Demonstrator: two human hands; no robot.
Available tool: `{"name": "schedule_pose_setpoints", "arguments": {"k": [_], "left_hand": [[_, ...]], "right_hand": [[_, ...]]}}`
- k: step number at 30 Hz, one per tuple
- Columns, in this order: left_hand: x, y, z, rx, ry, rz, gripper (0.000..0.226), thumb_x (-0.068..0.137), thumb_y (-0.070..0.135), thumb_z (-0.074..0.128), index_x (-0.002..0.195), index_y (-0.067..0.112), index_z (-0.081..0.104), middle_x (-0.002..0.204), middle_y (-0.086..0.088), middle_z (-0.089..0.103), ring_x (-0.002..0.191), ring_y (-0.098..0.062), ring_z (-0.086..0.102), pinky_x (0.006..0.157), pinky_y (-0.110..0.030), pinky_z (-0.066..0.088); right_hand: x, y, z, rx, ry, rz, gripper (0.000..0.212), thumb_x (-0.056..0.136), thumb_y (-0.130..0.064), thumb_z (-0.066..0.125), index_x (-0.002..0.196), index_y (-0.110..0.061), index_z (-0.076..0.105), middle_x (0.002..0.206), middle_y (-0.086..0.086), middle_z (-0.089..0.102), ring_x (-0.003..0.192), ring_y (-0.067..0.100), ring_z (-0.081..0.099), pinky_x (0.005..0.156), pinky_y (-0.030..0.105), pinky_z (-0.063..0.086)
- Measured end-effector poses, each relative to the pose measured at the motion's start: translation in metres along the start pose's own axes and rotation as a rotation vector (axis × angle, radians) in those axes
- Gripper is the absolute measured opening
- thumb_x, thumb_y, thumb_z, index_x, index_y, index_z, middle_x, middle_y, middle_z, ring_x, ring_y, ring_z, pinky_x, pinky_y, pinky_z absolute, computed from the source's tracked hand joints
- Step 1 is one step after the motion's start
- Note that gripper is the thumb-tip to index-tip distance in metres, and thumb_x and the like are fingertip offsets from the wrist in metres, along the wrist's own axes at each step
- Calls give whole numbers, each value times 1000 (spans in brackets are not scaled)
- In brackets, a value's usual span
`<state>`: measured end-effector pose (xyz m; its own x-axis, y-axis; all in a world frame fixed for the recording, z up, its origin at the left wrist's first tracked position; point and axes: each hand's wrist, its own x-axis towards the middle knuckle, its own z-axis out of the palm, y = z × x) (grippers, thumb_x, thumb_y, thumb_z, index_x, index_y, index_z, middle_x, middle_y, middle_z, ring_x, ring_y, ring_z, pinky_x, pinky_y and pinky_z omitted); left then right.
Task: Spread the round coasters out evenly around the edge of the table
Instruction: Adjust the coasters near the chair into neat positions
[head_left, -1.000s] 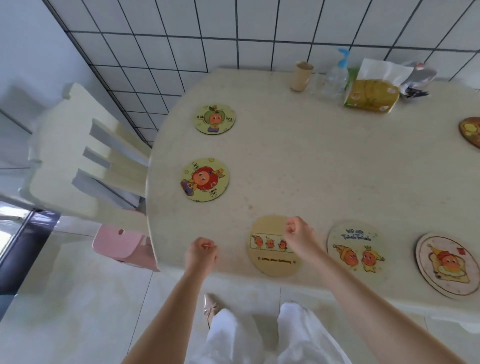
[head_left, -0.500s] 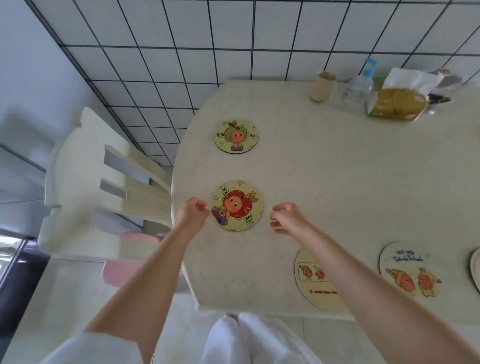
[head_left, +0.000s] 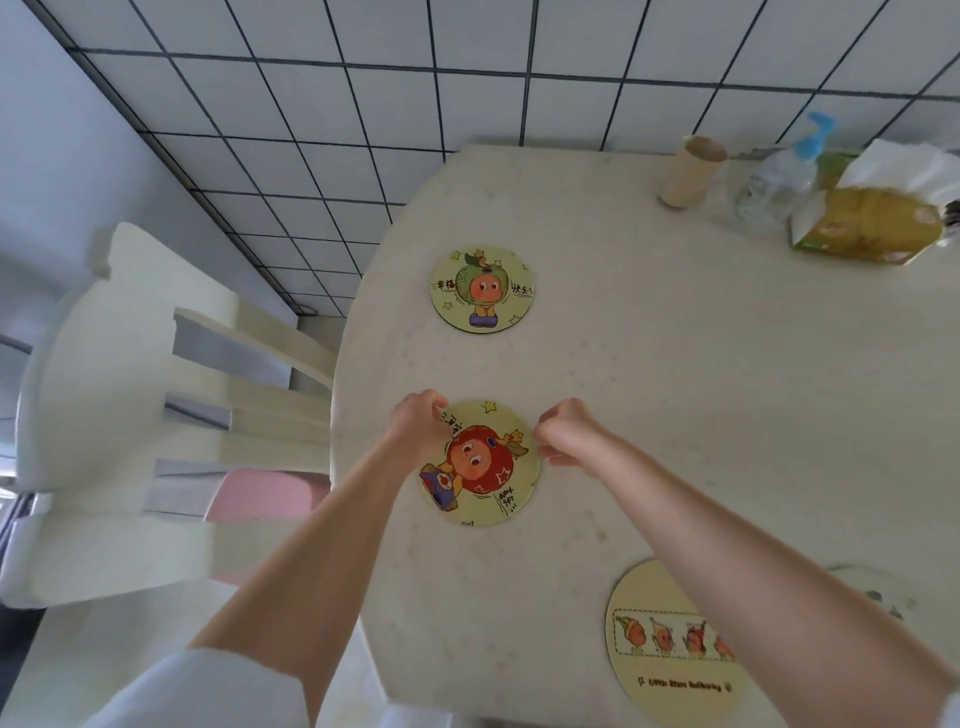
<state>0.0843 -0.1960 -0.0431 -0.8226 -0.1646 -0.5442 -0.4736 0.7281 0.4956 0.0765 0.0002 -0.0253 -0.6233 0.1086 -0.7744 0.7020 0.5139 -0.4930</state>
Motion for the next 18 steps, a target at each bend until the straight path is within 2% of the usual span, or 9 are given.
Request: {"name": "schedule_pose_setpoints", "arguments": {"k": [2,4,6,8,10,12,14,16,18], "left_hand": [[2,-3,1,55,3,-1,39,84,5,56,122,14,59,117,-6,59,103,-22,55,85,-32,49],[4,-7,0,119,-12,5,36,85,14,59,120,16,60,118,-7,59,108,-25,53,92,-38,48],[5,-11,-2,88,-48,-9,31,86,19,61,117,16,60,115,-6,61,105,-25,55,88,-38,49],[5,-15,-5,-8,-92,-39,25,89,22,61,113,15,58,108,-5,63,96,-23,59,77,-35,50],[2,-20,-7,-64,-117,-72,19,91,23,60,108,15,57,102,-6,63,91,-26,62,77,-38,55],[-4,-27,-7,-123,-161,-132,12,91,20,58,101,13,58,99,-12,66,88,-31,67,78,-44,59],[-13,-35,-5,-220,-202,-182,9,91,15,60,97,9,58,94,-17,68,79,-31,71,70,-43,61],[-24,-45,-1,-317,-210,-224,9,88,12,64,94,6,59,86,-17,71,67,-26,72,60,-37,61],[-33,-52,5,-398,-177,-255,10,85,9,66,90,4,59,81,-17,72,59,-25,72,56,-37,61]], "right_hand": [[4,3,7,-5,21,-7,30,84,4,48,109,3,64,93,20,67,84,32,68,79,45,61],[5,6,11,26,26,5,32,84,5,54,115,9,59,106,23,68,95,35,69,81,44,60],[4,8,14,4,-7,-7,20,83,1,61,102,6,66,108,23,69,100,35,68,87,47,58],[2,9,16,-40,-29,-45,7,84,-2,60,85,-8,63,107,19,69,100,33,67,88,48,57],[4,7,16,-58,-45,-84,10,87,-5,54,86,-14,60,106,13,67,99,29,67,82,45,60],[5,3,13,-98,-39,-102,12,90,-10,51,97,-15,60,103,7,65,95,26,66,72,39,61],[6,-6,10,-168,-27,-134,13,93,-14,52,101,-16,61,101,5,64,90,24,65,65,36,60],[8,-17,11,-254,-13,-209,13,93,-13,54,101,-15,64,102,5,65,84,20,62,57,28,53],[12,-28,15,-321,-3,-267,15,92,-9,56,102,-14,67,107,7,66,84,18,58,53,22,44]]}}
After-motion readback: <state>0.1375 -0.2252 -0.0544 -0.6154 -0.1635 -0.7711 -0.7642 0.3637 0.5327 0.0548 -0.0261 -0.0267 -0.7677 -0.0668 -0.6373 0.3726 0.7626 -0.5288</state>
